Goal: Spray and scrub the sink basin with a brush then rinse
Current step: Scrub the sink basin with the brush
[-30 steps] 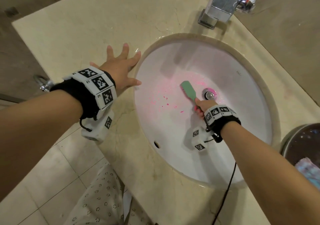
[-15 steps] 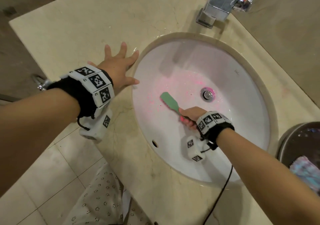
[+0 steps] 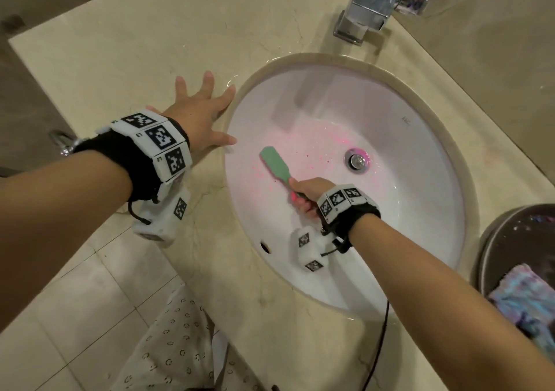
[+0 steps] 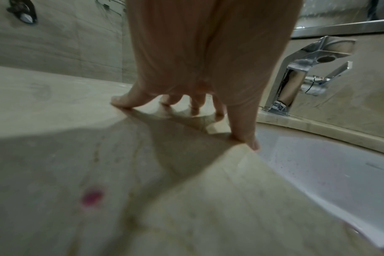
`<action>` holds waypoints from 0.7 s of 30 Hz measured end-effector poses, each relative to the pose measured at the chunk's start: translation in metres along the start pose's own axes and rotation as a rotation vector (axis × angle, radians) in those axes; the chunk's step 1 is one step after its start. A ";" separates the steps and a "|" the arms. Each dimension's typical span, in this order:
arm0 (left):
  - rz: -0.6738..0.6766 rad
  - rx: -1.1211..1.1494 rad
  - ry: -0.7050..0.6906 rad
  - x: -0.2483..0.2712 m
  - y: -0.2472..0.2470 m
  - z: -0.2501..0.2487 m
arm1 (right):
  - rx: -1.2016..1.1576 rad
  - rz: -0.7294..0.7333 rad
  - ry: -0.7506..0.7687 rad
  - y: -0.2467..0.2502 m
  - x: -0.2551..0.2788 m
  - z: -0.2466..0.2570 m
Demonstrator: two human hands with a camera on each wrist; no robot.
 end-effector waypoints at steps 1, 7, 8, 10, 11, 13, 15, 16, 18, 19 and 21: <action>0.000 -0.003 -0.001 0.000 0.000 0.000 | 0.048 0.025 -0.024 0.003 0.005 -0.007; 0.003 -0.019 -0.008 0.001 0.001 0.000 | 0.234 -0.156 -0.063 0.057 0.024 -0.035; 0.004 -0.024 -0.011 0.002 0.001 0.000 | 0.232 -0.225 -0.061 0.065 0.020 -0.034; 0.005 -0.028 -0.011 0.003 0.001 -0.002 | 0.230 -0.337 -0.062 0.073 0.012 -0.028; 0.005 -0.030 -0.008 0.004 0.002 -0.003 | 0.224 -0.352 -0.055 0.072 0.007 -0.023; 0.006 -0.032 -0.009 0.005 0.003 -0.005 | 0.180 -0.317 -0.018 0.061 -0.003 -0.014; 0.003 -0.033 -0.012 0.007 0.004 -0.007 | 0.063 -0.235 0.003 0.042 -0.005 -0.005; 0.002 -0.035 -0.011 0.007 0.005 -0.008 | 0.002 -0.172 0.003 0.030 -0.003 -0.002; 0.001 -0.038 -0.010 0.008 0.005 -0.008 | -0.027 -0.043 -0.002 0.009 0.003 0.000; 0.000 -0.038 -0.011 0.009 0.005 -0.008 | 0.002 0.010 -0.014 0.004 0.006 -0.003; 0.000 -0.037 -0.012 0.008 0.005 -0.008 | 0.073 0.055 -0.053 0.007 0.008 -0.014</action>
Point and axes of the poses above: each hand's wrist, its own x-axis away from the middle knuckle, its own y-axis out of the back of the hand, z = x × y, the point moved 1 cm from there along -x, towards the middle knuckle, and after that the axes turned 4 degrees about x, right-handed, at the moved point
